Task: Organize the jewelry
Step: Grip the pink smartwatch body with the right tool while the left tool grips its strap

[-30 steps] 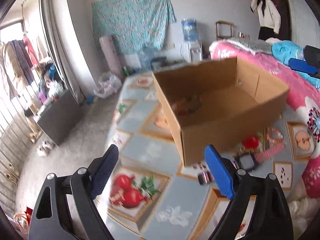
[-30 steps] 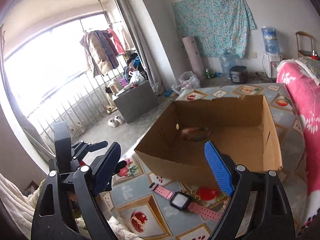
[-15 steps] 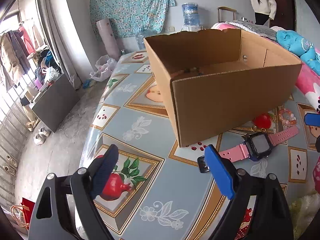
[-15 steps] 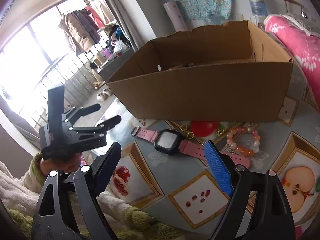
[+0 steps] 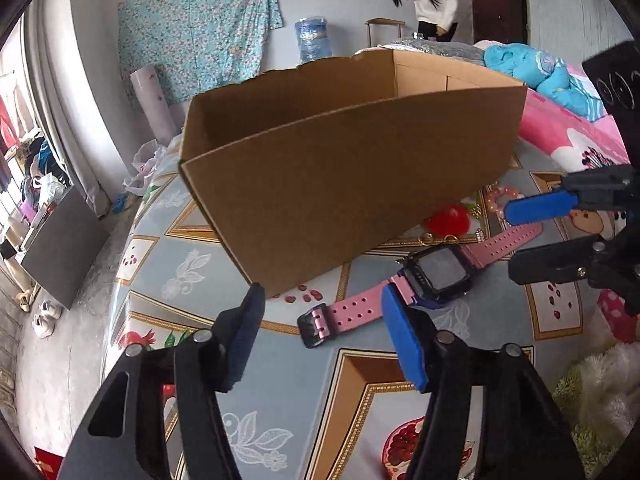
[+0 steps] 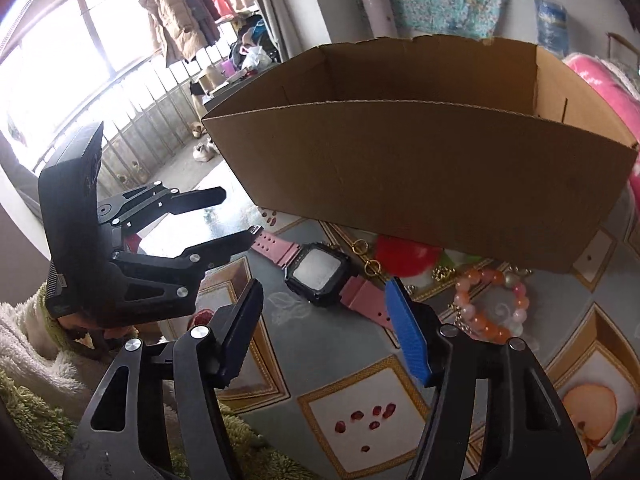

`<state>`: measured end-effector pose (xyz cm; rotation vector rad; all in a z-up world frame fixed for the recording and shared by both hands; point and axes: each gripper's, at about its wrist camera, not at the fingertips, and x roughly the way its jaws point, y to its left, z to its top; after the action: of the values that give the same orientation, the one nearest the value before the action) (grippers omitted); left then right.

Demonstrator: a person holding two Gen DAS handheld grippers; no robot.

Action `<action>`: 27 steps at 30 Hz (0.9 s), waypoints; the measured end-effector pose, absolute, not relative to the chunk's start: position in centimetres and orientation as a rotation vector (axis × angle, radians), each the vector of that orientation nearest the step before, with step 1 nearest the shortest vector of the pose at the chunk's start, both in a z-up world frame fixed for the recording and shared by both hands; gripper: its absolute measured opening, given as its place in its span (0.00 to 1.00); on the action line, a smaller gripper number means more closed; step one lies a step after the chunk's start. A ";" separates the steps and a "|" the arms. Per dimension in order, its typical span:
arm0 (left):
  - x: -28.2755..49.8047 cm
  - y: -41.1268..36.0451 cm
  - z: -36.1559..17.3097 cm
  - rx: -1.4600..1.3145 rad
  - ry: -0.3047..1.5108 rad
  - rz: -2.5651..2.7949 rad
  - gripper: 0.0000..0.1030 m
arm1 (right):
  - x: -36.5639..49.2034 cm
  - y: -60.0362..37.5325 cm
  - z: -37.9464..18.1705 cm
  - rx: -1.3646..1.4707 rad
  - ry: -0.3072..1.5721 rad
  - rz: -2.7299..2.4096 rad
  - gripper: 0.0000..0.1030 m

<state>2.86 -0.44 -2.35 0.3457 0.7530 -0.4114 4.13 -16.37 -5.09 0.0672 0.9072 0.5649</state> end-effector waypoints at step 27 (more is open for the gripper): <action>4.5 1.1 -4.3 0.264 0.862 -0.489 0.24 | 6.0 -10.9 -6.1 -0.343 1.016 0.640 0.47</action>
<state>4.47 1.07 -4.29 0.2638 0.8621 -0.4894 5.97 -10.89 -6.12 -0.3427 1.0158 0.6403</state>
